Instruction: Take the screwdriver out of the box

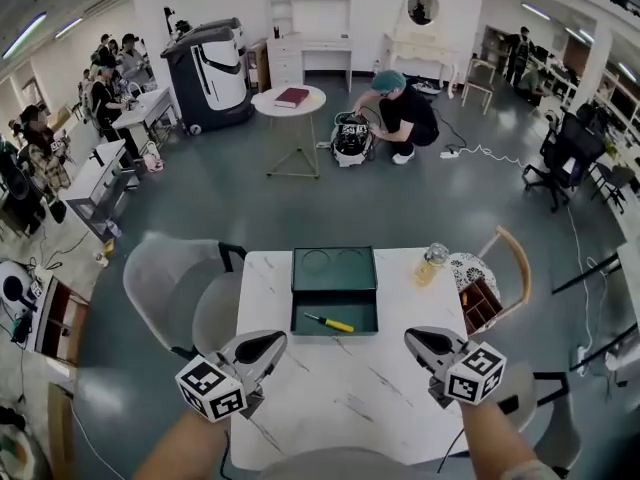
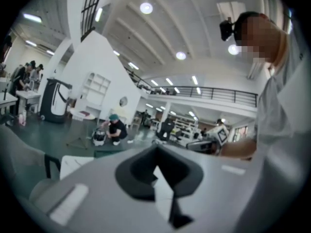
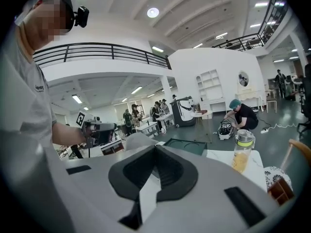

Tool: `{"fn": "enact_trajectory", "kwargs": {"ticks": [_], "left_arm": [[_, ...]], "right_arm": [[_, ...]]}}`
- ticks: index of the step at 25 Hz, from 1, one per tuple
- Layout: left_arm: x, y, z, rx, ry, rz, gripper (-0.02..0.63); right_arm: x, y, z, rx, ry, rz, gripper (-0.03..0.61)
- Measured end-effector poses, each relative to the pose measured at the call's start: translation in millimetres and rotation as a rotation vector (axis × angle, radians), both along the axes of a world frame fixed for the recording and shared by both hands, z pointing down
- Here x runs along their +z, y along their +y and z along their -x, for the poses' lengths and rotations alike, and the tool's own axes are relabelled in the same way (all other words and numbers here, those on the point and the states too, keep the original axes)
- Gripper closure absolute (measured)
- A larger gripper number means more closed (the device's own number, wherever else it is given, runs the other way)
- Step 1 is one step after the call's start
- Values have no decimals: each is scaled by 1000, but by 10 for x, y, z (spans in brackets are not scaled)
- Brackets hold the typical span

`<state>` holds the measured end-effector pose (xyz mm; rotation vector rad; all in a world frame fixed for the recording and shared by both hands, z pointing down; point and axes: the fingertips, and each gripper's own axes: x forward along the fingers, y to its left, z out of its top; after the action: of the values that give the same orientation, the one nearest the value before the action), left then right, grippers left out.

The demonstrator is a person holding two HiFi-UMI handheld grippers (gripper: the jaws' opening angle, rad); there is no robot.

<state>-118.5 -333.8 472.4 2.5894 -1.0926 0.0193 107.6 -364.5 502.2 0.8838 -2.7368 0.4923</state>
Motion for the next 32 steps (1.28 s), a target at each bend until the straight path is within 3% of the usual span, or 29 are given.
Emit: {"fn": "enact_trajectory", "kwargs": {"ticks": [6, 11, 21, 27, 32], "left_arm": [[279, -371, -4, 91, -128, -14, 615], [655, -628, -158, 201, -302, -24, 615], [1488, -908, -708, 585, -771, -164, 614], [1986, -915, -811, 821, -996, -162, 523], [2288, -883, -834, 945, -1117, -106, 497]], "right_arm": [[156, -186, 138, -10, 54, -7, 571], [403, -306, 200, -45, 97, 4, 571], [972, -377, 206, -97, 132, 65, 571], [1214, -414, 126, -86, 143, 99, 571], [1361, -439, 34, -70, 135, 121, 571]]}}
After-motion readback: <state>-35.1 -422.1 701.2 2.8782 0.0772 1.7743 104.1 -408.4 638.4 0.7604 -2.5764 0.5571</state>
